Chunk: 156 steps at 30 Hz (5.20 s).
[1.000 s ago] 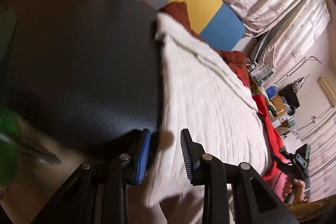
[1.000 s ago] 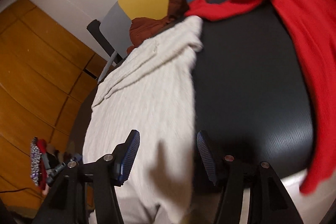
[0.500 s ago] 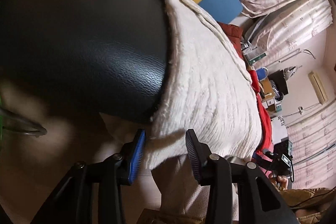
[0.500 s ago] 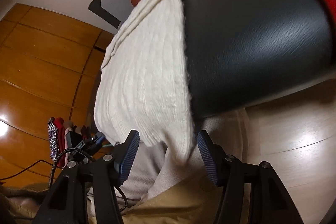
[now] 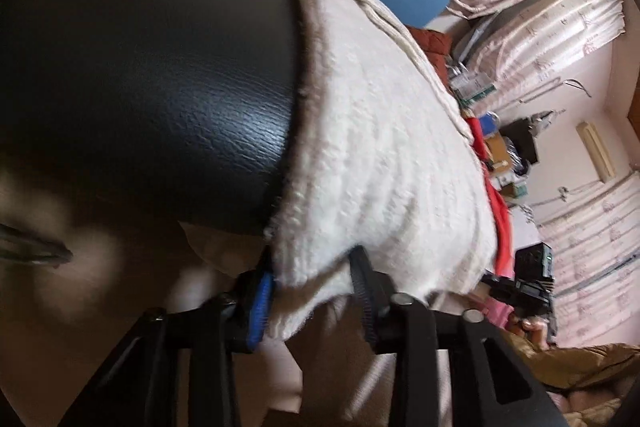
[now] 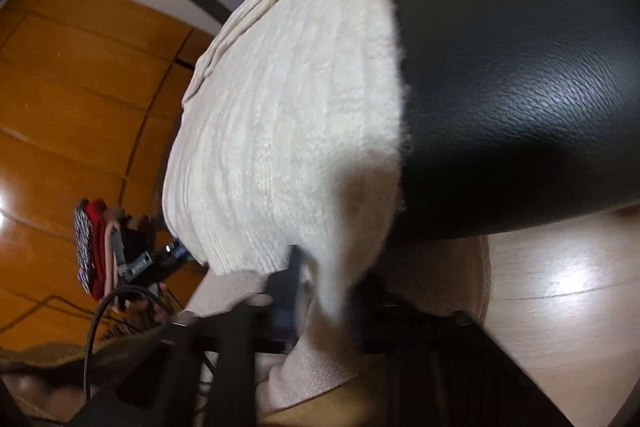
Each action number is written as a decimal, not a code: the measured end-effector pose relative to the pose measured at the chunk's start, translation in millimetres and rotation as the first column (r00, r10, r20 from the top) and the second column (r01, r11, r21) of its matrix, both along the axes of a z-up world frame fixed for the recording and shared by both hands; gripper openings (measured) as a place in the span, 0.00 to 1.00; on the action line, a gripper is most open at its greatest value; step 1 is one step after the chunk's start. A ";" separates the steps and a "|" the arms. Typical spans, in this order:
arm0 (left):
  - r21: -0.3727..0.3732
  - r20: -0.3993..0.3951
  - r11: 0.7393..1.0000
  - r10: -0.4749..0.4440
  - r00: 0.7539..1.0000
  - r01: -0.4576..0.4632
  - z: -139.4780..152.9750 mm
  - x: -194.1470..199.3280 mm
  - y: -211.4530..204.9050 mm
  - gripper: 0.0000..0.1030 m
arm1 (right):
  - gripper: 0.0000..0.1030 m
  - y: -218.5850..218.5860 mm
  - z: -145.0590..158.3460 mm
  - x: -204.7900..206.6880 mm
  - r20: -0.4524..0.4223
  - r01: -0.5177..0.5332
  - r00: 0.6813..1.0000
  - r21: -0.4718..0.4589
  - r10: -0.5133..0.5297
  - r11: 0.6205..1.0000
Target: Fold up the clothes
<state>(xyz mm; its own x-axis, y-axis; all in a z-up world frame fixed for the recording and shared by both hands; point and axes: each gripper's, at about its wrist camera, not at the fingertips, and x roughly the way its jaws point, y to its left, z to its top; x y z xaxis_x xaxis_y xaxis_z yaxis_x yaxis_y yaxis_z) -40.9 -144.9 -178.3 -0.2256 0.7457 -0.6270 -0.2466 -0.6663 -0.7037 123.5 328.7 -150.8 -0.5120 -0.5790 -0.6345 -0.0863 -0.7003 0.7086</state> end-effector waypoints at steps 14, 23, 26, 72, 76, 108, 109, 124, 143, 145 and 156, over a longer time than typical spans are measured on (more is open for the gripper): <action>0.249 -0.292 0.968 0.102 0.951 -0.028 122.8 33.9 -20.9 0.06 | 0.08 36.0 77.5 25.5 -0.347 0.055 0.927 -0.252 -0.144 0.966; 0.361 -0.284 0.933 0.099 0.954 0.011 146.2 83.1 -46.7 0.05 | 0.08 35.0 105.6 65.5 -0.451 -0.020 0.880 -0.345 -0.147 0.939; 0.385 -0.259 0.923 0.127 0.957 -0.018 150.5 103.6 -64.8 0.05 | 0.08 32.6 111.6 92.2 -0.480 -0.056 0.866 -0.378 -0.144 0.924; -0.438 -0.482 0.828 0.112 0.869 -0.350 123.8 -171.0 122.6 0.40 | 0.60 23.7 112.6 -217.5 -0.121 0.102 0.992 0.607 -0.035 0.788; -0.480 -0.423 0.755 0.248 0.872 -0.447 111.6 -185.4 92.0 0.40 | 0.60 46.7 91.1 -235.6 -0.022 0.150 0.984 0.619 -0.174 0.771; -0.392 -0.378 0.818 0.274 0.884 -0.421 92.5 -191.8 75.5 0.08 | 0.25 50.3 74.0 -252.3 -0.162 0.286 0.958 0.624 -0.238 0.727; -0.377 -0.377 0.817 0.294 0.878 -0.436 98.2 -185.9 72.7 0.08 | 0.26 54.2 74.5 -251.5 -0.159 0.290 0.957 0.605 -0.244 0.742; -0.280 -0.403 0.952 -0.001 0.915 -0.122 116.2 -74.0 170.2 0.08 | 0.70 98.2 82.5 -107.8 -0.121 0.468 0.883 0.183 -0.452 0.865; -0.322 -0.386 0.942 -0.040 0.922 -0.094 96.0 -66.2 181.5 0.09 | 0.38 77.0 49.2 -133.7 -0.114 0.405 0.906 -0.040 -0.407 0.914; -0.314 -0.379 0.945 -0.035 0.925 -0.093 96.5 -66.3 180.9 0.09 | 0.34 77.0 48.5 -135.0 -0.112 0.412 0.903 -0.056 -0.415 0.910; -0.409 -0.422 0.900 -0.040 0.906 -0.150 112.7 -38.7 154.7 0.09 | 0.23 119.6 60.4 -105.0 -0.070 0.501 0.829 -0.349 -0.555 0.792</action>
<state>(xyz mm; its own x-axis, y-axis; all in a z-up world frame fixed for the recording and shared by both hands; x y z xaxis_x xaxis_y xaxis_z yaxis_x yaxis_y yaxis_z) -79.6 9.8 -65.6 -0.5648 0.4082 -0.7171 -0.4018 -0.8951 -0.1931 18.5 448.3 -90.3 -0.8725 -0.3356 -0.3552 -0.2459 -0.3265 0.9127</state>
